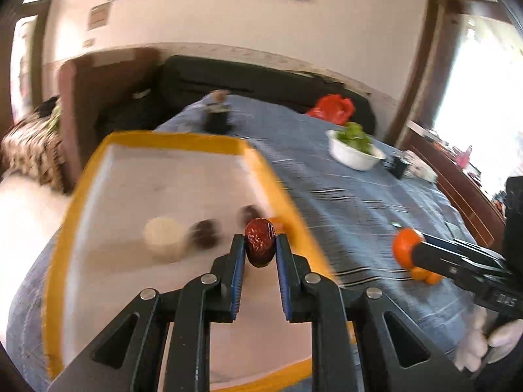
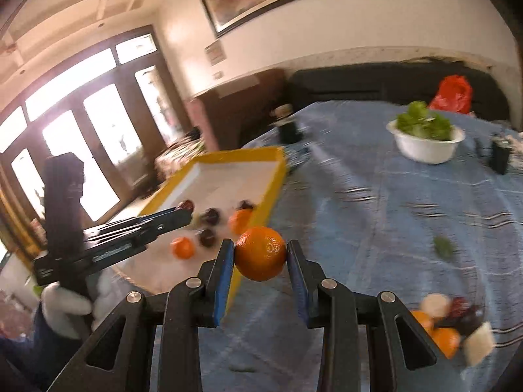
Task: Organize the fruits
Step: 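Carry the red date and the orange over the yellow-rimmed tray, then open the left tool to drop the date while the right tool releases the orange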
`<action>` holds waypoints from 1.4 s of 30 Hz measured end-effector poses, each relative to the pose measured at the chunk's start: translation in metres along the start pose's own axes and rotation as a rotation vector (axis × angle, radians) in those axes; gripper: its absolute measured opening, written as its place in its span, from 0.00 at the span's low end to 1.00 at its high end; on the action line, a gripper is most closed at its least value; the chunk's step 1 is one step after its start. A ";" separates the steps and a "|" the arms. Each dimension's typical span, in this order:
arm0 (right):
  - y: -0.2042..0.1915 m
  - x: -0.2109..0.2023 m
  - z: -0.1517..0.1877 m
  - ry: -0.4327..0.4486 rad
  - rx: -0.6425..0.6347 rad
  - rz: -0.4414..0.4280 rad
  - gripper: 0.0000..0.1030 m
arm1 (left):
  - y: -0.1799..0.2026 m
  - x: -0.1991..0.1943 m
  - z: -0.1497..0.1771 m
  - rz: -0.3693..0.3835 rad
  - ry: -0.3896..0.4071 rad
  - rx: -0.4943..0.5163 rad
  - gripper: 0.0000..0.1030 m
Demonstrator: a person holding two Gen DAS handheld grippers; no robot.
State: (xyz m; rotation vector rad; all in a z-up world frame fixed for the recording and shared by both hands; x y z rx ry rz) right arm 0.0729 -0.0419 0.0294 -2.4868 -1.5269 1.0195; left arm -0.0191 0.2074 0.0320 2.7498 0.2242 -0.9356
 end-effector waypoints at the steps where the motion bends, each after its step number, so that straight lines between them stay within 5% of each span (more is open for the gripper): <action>1: -0.006 0.006 0.001 -0.014 -0.003 -0.014 0.36 | -0.010 0.000 0.002 -0.010 -0.008 -0.018 0.18; 8: -0.042 0.052 0.005 -0.105 -0.066 -0.040 0.36 | -0.050 0.007 0.015 -0.042 -0.039 -0.098 0.18; 18: -0.048 0.104 0.012 -0.184 -0.061 -0.027 0.36 | -0.054 0.017 0.022 -0.025 -0.083 -0.111 0.18; 42: -0.054 0.118 0.020 -0.190 -0.158 0.031 0.38 | -0.057 0.022 0.023 -0.013 -0.105 -0.137 0.23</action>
Point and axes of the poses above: each gripper's, at about its wrist camera, not at the fingertips, and x roughly the way its jaws point, y to its right, z to its underside, the point moved 5 cm from there along x, roughly the way its jaws point, and after that the axes turned 6 degrees about -z, right-handed, at the moved point
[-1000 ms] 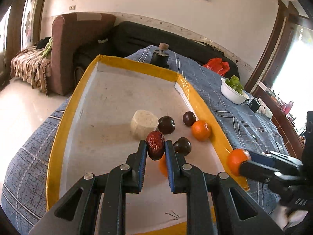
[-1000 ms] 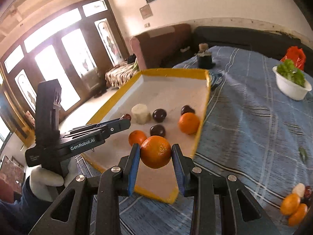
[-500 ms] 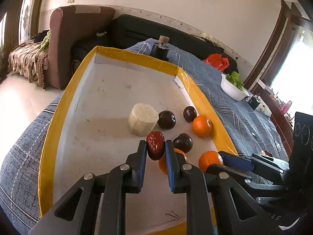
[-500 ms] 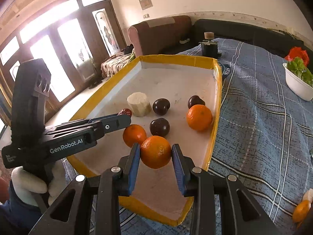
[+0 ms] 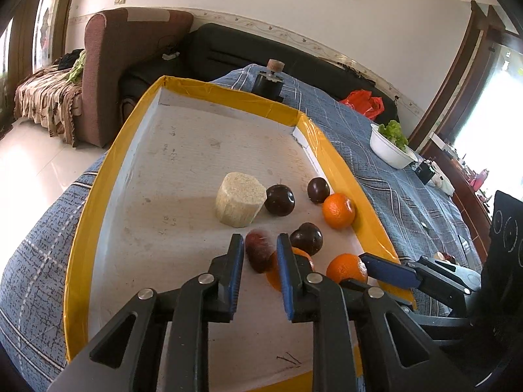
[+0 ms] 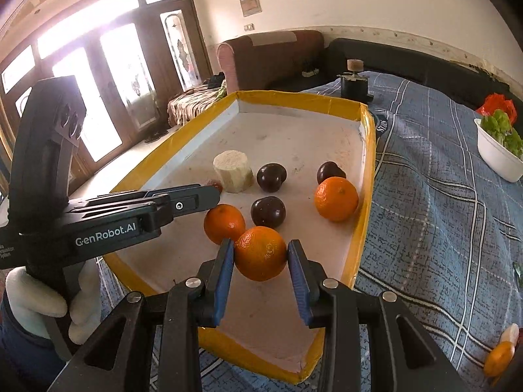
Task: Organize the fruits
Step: 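Open the left tool to drop the date while the right tool releases the orange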
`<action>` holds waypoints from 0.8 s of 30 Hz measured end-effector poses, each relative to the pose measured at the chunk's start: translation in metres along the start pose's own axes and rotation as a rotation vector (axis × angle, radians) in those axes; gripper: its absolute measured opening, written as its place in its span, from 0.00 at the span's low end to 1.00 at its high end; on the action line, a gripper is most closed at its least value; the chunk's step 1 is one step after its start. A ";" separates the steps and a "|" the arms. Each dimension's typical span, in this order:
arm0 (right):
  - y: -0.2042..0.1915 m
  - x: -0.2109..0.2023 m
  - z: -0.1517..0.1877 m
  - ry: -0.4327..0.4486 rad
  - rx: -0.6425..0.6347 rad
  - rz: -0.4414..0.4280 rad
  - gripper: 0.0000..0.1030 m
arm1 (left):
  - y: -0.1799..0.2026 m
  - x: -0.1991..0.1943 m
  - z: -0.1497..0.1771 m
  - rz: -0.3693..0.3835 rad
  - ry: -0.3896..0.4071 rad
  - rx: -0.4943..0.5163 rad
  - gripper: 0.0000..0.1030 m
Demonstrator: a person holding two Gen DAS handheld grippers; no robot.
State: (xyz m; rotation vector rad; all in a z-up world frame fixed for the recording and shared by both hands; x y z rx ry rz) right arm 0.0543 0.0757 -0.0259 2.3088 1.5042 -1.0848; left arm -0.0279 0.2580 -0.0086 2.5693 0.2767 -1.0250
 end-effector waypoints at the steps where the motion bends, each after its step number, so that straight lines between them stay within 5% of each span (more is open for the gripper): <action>1: -0.001 -0.002 0.001 0.000 -0.001 0.000 0.38 | -0.001 0.000 0.000 -0.001 0.000 -0.002 0.26; 16: 0.001 -0.017 -0.003 0.045 0.031 -0.011 0.42 | -0.004 -0.005 0.001 -0.002 0.014 -0.018 0.28; 24: 0.004 -0.065 -0.008 0.127 0.061 -0.054 0.42 | 0.002 -0.022 -0.004 0.001 0.067 -0.008 0.28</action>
Point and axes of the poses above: each gripper's, at about its wrist camera, not at the fingertips, and x roughly the way its jaws point, y to its right, z to its underside, the point moved 5 cm from there along x, roughly the way its jaws point, and after that the axes turned 6 degrees about -z, right-handed, at the moved point
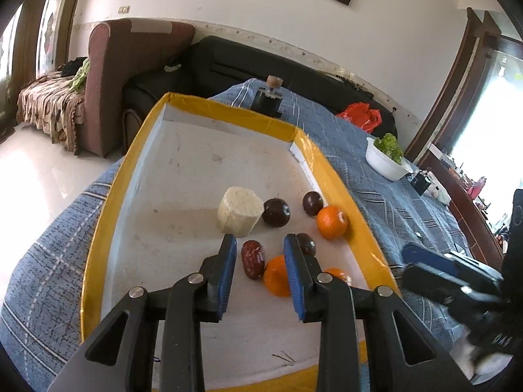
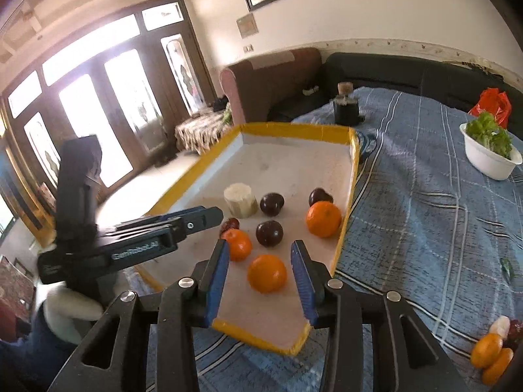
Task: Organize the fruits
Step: 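Open the left tool to drop the date while the right tool releases the orange, then move both tools back to the remaining fruits on the tablecloth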
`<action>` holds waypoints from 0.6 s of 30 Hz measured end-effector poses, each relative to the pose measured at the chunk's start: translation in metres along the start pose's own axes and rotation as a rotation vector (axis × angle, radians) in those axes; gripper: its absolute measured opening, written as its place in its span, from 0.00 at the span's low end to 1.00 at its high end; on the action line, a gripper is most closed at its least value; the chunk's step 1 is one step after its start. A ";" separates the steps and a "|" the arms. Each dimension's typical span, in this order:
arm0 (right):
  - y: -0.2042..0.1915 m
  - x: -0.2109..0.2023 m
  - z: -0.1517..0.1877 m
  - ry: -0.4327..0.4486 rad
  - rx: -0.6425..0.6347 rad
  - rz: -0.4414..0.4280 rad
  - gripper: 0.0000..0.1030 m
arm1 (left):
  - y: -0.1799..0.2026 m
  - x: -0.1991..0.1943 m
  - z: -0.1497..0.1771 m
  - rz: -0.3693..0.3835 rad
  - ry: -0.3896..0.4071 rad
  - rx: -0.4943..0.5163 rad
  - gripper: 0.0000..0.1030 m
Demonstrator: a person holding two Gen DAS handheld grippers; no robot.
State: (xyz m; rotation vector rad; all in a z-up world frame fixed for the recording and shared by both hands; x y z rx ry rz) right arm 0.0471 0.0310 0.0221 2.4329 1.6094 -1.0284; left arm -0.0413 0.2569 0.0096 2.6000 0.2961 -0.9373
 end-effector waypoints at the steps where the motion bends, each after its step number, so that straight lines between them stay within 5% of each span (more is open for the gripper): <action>1: 0.002 -0.007 0.000 0.007 0.002 0.001 0.42 | 0.003 -0.003 -0.002 -0.001 0.010 0.006 0.28; 18: 0.109 -0.136 0.024 0.164 0.228 0.155 0.42 | 0.087 -0.020 0.002 0.096 0.007 0.169 0.28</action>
Point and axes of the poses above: each gripper's, at about its wrist camera, not at the fingertips, and x roughly the way its jaws point, y to its right, z to its underside, the point moved 5 cm from there along x, roughly the way its jaws point, and after that the axes turned 6 degrees about -z, right-handed, at the moved point
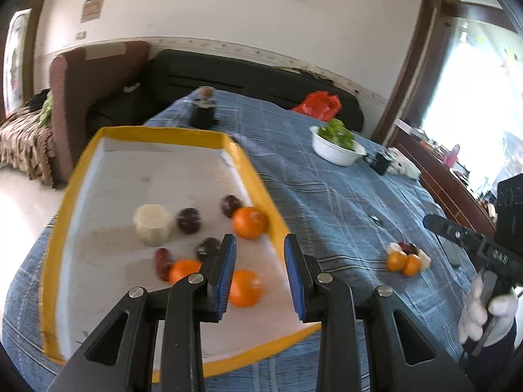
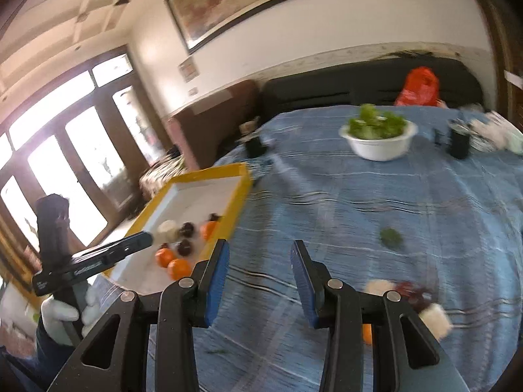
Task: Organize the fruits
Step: 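Move both tools back to the remaining fruits on the tablecloth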
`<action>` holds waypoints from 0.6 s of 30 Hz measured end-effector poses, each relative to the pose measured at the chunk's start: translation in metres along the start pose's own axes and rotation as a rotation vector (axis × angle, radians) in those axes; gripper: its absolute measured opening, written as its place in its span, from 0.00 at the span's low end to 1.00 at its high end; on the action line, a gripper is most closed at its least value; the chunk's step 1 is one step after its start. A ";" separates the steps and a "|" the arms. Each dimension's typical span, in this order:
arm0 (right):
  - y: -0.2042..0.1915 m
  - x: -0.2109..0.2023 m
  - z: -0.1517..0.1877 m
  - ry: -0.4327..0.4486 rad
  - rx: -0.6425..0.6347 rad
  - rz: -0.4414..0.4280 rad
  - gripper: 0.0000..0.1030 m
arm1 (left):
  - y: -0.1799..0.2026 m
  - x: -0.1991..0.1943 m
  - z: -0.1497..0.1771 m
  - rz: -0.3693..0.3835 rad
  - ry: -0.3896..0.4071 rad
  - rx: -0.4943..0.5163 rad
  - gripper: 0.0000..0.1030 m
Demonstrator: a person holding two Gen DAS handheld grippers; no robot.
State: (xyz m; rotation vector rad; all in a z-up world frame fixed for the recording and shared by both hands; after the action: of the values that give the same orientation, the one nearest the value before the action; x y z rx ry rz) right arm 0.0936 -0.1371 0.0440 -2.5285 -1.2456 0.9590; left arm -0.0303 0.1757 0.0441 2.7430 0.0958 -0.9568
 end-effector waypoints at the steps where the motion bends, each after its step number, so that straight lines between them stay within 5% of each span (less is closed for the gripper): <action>1: 0.011 -0.006 0.001 0.007 0.017 0.021 0.42 | 0.007 0.002 0.001 0.010 -0.006 0.013 0.28; 11: 0.098 -0.042 0.021 -0.050 0.111 0.185 0.41 | 0.085 0.021 0.019 0.135 -0.087 0.158 0.28; 18: 0.116 -0.030 0.037 -0.147 0.107 0.217 0.41 | 0.135 0.036 0.033 0.213 -0.150 0.254 0.28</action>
State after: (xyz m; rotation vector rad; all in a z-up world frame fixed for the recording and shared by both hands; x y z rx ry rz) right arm 0.1325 -0.2388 -0.0177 -2.5864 -0.9387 1.2430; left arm -0.0031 0.0362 0.0232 2.8162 -0.3605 -1.1776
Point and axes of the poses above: each gripper's, at about its wrist camera, not at the fingertips, and x roughly the way its jaws point, y to its right, z to its underside, the point moved 5 cm from there along x, roughly the way its jaws point, and after that the axes turned 6 degrees about -z, right-handed, at the moved point
